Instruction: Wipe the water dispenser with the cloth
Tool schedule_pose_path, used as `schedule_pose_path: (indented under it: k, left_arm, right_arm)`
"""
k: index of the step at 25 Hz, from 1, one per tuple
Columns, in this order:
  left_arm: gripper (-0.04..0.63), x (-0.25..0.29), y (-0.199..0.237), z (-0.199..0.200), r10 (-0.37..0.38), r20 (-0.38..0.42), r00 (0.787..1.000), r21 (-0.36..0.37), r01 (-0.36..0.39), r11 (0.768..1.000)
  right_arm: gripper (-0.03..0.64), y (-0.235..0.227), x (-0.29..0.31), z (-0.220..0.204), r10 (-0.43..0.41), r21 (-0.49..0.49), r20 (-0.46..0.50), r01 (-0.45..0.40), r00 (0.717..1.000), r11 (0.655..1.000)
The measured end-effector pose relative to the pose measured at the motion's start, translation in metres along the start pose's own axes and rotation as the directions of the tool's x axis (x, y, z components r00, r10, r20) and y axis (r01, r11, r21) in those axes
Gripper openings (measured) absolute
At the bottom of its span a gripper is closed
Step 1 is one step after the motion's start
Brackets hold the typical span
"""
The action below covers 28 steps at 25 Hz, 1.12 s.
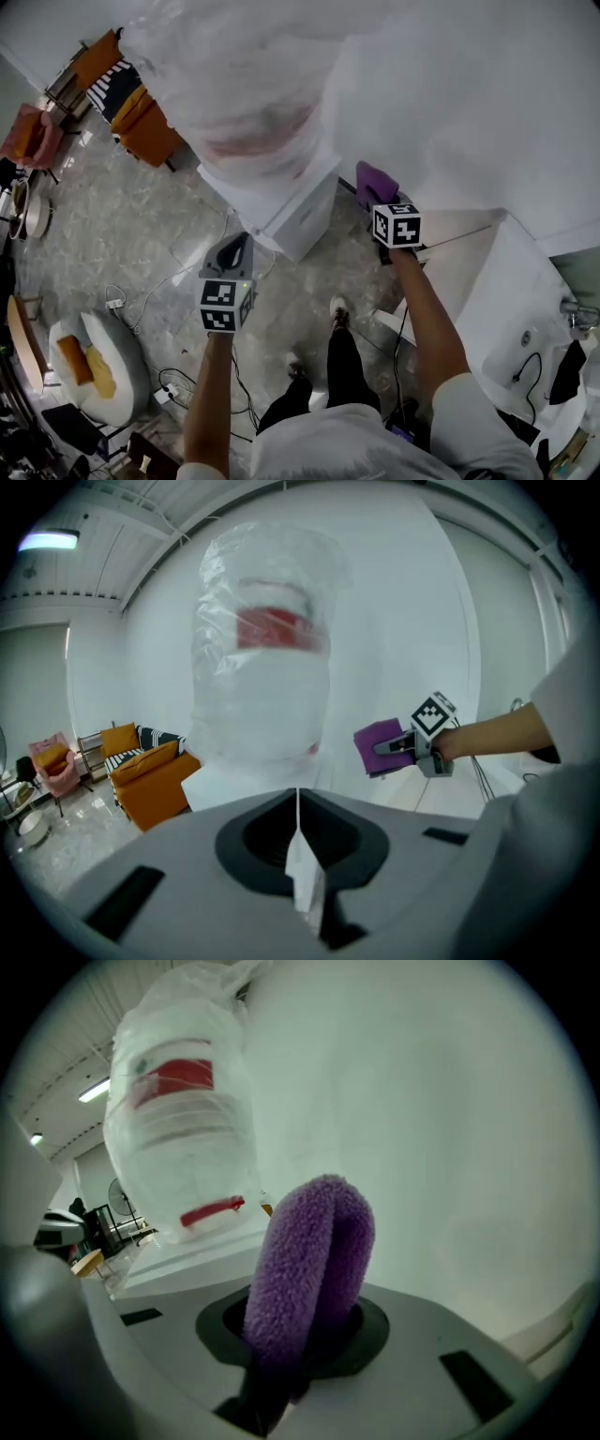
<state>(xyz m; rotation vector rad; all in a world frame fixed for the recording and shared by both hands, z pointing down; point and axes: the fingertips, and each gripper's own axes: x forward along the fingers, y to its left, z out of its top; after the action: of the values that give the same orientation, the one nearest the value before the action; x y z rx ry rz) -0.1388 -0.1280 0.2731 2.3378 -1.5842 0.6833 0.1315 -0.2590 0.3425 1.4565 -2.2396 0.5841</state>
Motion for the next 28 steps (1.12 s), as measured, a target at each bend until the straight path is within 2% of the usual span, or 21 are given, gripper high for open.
schedule_pose_path:
  k: [6,10,15,20,24,28]
  left_arm:
    - [0.018,0.0,0.017,-0.024,0.035,-0.026,0.999,-0.028,-0.035,0.999]
    - [0.018,-0.002,0.019,-0.031,0.043,-0.031,0.999,-0.036,-0.044,0.998]
    - [0.018,-0.007,0.018,-0.044,0.04,-0.038,0.998,-0.041,-0.042,0.998]
    - [0.018,-0.021,0.016,-0.055,0.037,-0.04,0.998,-0.017,-0.038,0.999]
    - [0.018,-0.036,0.022,-0.069,0.043,-0.058,0.997,-0.039,-0.045,0.998]
    - [0.018,-0.051,0.023,-0.077,0.039,-0.032,0.999,-0.028,-0.039,0.999]
  right_arm:
    - [0.084,0.008,0.062,-0.01,0.031,0.036,-0.072,-0.028,0.997,0.999]
    - [0.084,0.016,0.083,-0.01,0.055,0.066,-0.084,-0.049,0.995,0.997]
    - [0.084,0.055,0.089,-0.024,0.122,-0.015,-0.132,-0.125,0.984,0.992]
    - [0.084,0.086,0.083,-0.036,0.128,-0.084,-0.162,-0.143,0.978,0.986]
    - [0.084,0.118,0.073,-0.046,0.145,-0.144,-0.174,-0.171,0.974,0.975]
    - [0.084,0.155,0.059,-0.059,0.166,-0.184,-0.182,-0.199,0.969,0.963]
